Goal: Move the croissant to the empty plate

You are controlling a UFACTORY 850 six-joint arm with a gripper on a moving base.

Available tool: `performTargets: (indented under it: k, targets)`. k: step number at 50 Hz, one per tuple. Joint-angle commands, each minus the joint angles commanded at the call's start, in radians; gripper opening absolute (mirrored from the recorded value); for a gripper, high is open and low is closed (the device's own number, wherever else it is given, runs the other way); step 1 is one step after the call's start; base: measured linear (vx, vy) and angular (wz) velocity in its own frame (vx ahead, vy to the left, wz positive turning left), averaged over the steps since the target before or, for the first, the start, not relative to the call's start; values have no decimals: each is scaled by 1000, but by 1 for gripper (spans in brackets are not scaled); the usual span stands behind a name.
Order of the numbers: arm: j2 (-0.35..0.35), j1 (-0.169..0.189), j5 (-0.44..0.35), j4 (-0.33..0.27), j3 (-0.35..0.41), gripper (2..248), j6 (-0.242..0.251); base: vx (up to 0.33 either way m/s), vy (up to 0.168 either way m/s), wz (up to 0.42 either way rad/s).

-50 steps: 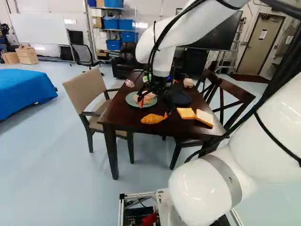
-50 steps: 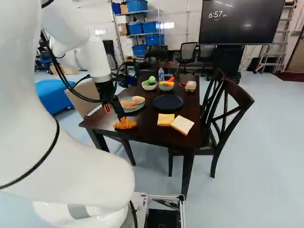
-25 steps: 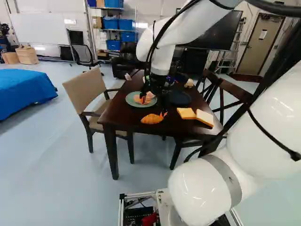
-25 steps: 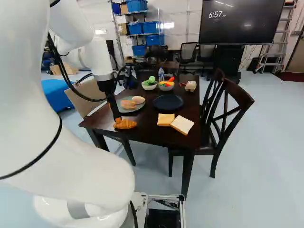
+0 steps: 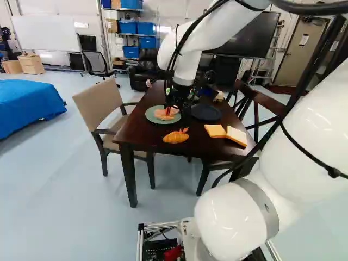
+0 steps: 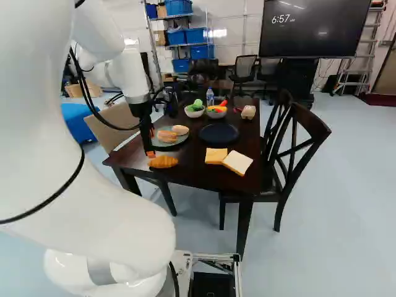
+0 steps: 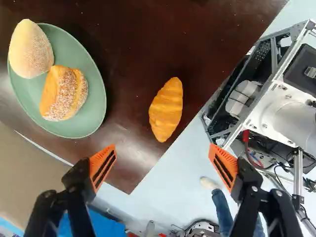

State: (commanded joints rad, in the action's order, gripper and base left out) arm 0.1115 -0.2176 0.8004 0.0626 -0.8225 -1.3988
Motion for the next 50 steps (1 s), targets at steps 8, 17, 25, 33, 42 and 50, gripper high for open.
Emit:
performTargets:
  k: [8, 17, 25, 33, 42, 50]
  targets:
    - [-10, 0, -29, 0, -1, 247, 0, 0, 0, 0]
    - [-42, 0, -42, 0, -6, 247, 0, 0, 0, 0]
    - [-75, 2, -42, 0, -11, 247, 0, 0, 0, 0]
    - [-108, 10, -43, 0, -15, 247, 0, 0, 0, 0]
    - [-142, 36, -55, 0, -18, 247, 0, 0, 0, 0]
    - [-170, 66, -55, 0, -18, 247, 0, 0, 0, 0]
